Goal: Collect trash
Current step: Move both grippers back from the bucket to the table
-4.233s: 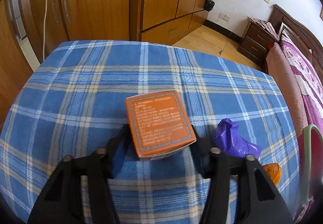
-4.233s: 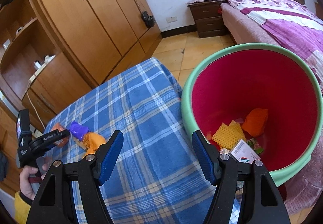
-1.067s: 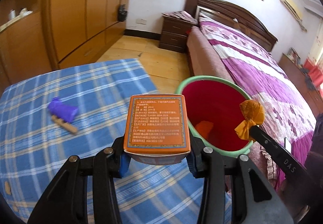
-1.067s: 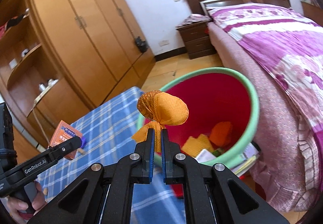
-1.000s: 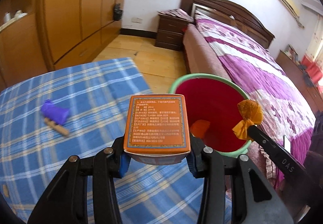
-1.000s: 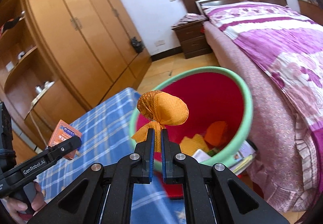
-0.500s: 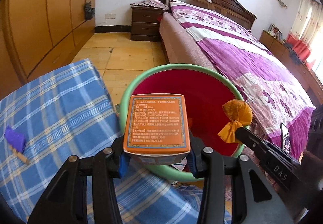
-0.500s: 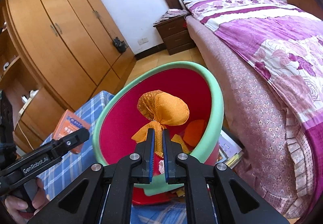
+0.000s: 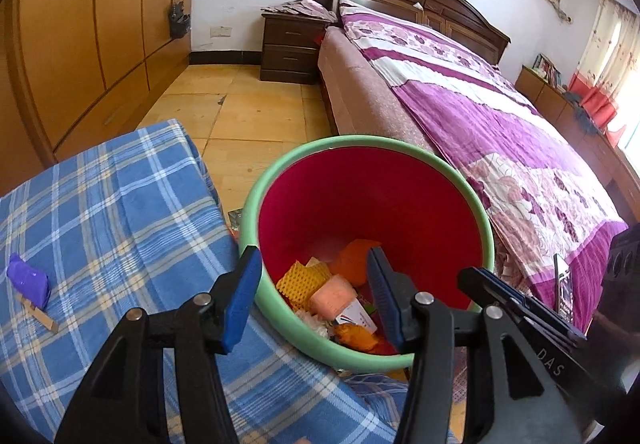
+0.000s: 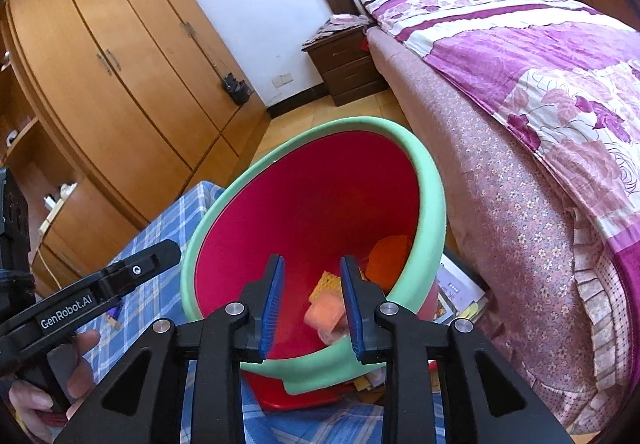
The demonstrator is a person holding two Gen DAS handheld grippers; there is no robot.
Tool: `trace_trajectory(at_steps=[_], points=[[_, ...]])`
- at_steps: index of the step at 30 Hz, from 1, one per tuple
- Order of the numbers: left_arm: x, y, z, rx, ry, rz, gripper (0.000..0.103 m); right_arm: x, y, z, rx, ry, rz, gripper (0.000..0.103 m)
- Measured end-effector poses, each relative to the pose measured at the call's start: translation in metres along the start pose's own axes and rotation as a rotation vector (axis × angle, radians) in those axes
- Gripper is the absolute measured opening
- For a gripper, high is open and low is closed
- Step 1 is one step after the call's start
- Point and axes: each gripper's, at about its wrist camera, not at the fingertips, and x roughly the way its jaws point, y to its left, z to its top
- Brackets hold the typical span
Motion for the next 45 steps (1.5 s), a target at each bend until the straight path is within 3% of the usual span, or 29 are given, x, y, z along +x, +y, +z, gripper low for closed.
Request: trace_trajectory(at_steps=[4,9,11,30,45], points=[[-0.007,0.01,-0.002,-0.023,-0.005,0.013,0.055,-0.002,0.004,-0.001,-0.003,-0.004,0.002,0.045],[-0.021,0.027,-0.007,-0.053,-0.017,0.038,0.055,-0.003,0.012,-0.002,-0.009,-0.005,-0.001,0.05],[-0.027,0.034,-0.009,-0.066,-0.026,0.049,0.055,-0.003,0.014,-0.002,-0.01,-0.005,-0.005,0.059],[-0.072,0.124,-0.03,-0.224,-0.08,0.208,0.055,-0.006,0.043,-0.007,-0.038,-0.025,-0.023,0.066],[-0.059,0.197,-0.055,-0.352,-0.032,0.366,0.055,0.01,0.051,-0.009,-0.031,0.0,-0.024,0.066]])
